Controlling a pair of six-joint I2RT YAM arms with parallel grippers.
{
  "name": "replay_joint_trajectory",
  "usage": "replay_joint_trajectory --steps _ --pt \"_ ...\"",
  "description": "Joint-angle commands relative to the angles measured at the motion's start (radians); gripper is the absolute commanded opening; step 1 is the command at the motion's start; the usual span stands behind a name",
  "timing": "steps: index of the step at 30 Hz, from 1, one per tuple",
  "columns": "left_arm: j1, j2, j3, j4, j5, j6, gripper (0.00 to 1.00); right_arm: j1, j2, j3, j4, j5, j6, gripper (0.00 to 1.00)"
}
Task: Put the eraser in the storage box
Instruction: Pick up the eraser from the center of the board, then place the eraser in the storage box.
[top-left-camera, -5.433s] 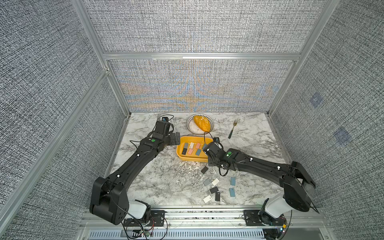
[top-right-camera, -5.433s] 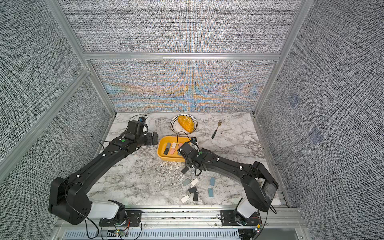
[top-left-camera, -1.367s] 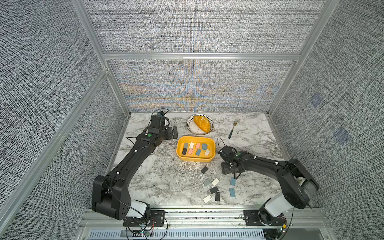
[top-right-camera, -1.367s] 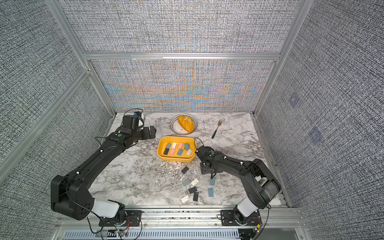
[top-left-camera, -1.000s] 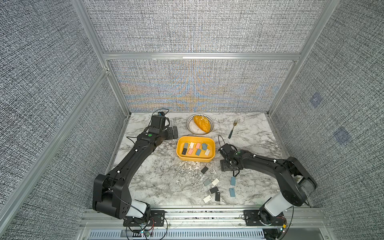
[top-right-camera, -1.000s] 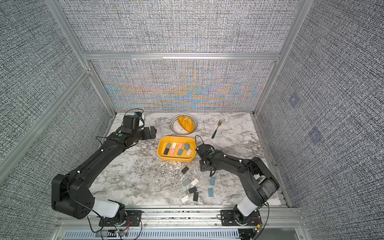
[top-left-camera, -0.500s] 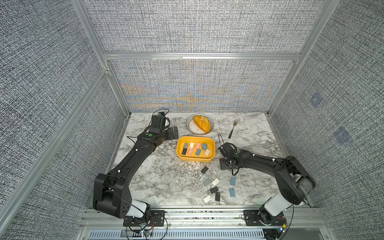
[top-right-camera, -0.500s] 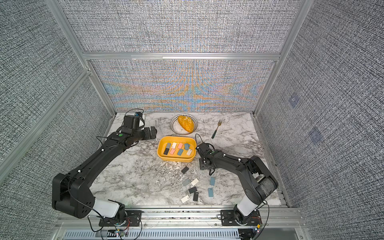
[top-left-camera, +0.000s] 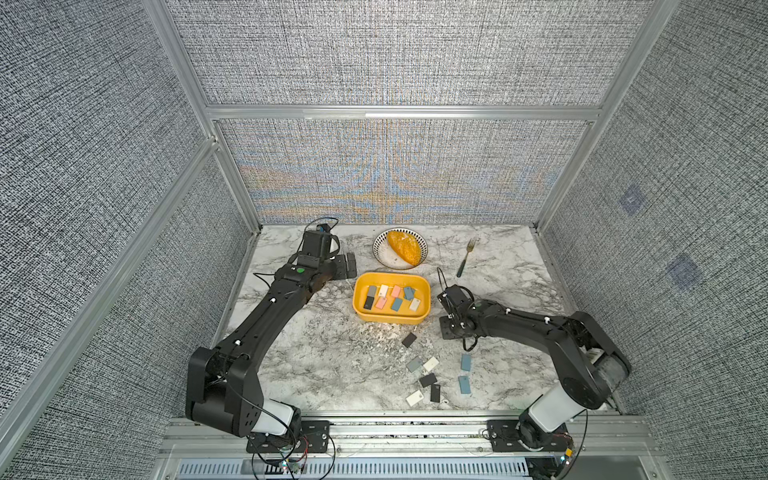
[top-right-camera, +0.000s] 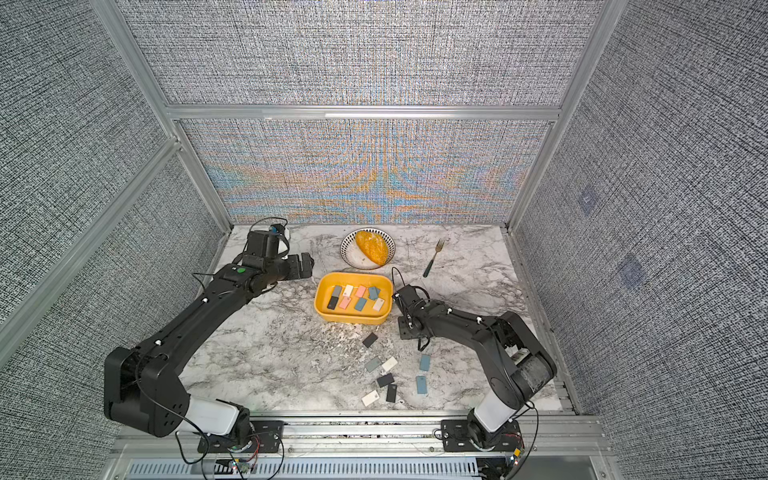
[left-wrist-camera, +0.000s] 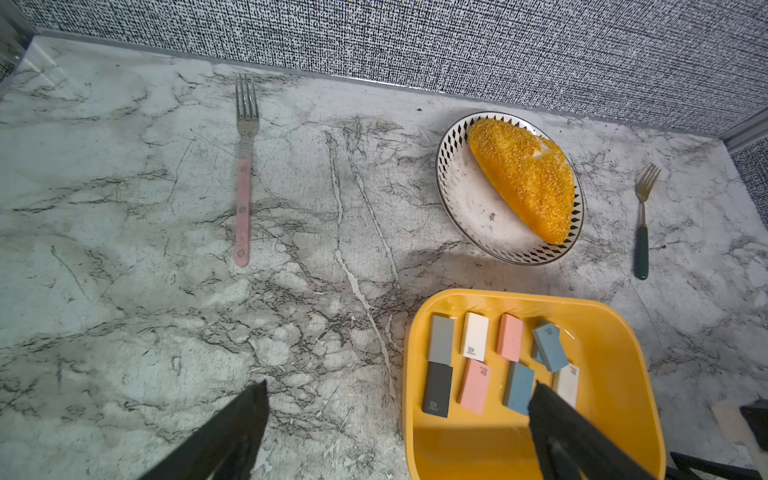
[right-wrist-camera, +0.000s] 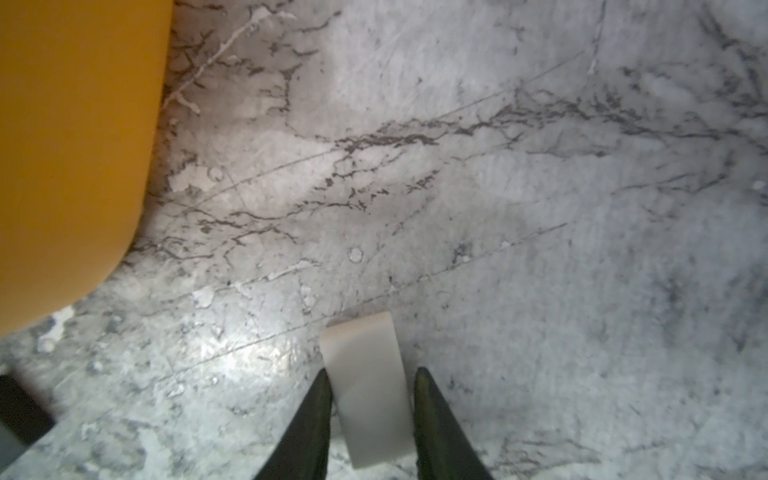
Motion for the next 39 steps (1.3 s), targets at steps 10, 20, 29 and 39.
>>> replay_joint_trajectory --steps 10,20,29,39 --pt "0.0 -0.006 0.003 0.007 -0.002 0.002 1.0 0.0 -0.06 0.055 -0.112 0.031 -0.003 0.26" --pt "0.0 -0.003 0.003 0.013 -0.017 -0.005 1.0 0.039 -0.042 0.277 -0.116 0.023 -0.021 0.26" --pt "0.003 -0.015 0.006 -0.004 -0.053 -0.016 1.0 0.099 0.222 0.551 -0.071 -0.039 -0.085 0.26" --pt "0.02 -0.011 0.004 -0.006 -0.067 -0.033 1.0 0.101 0.43 0.723 -0.062 -0.081 -0.132 0.26"
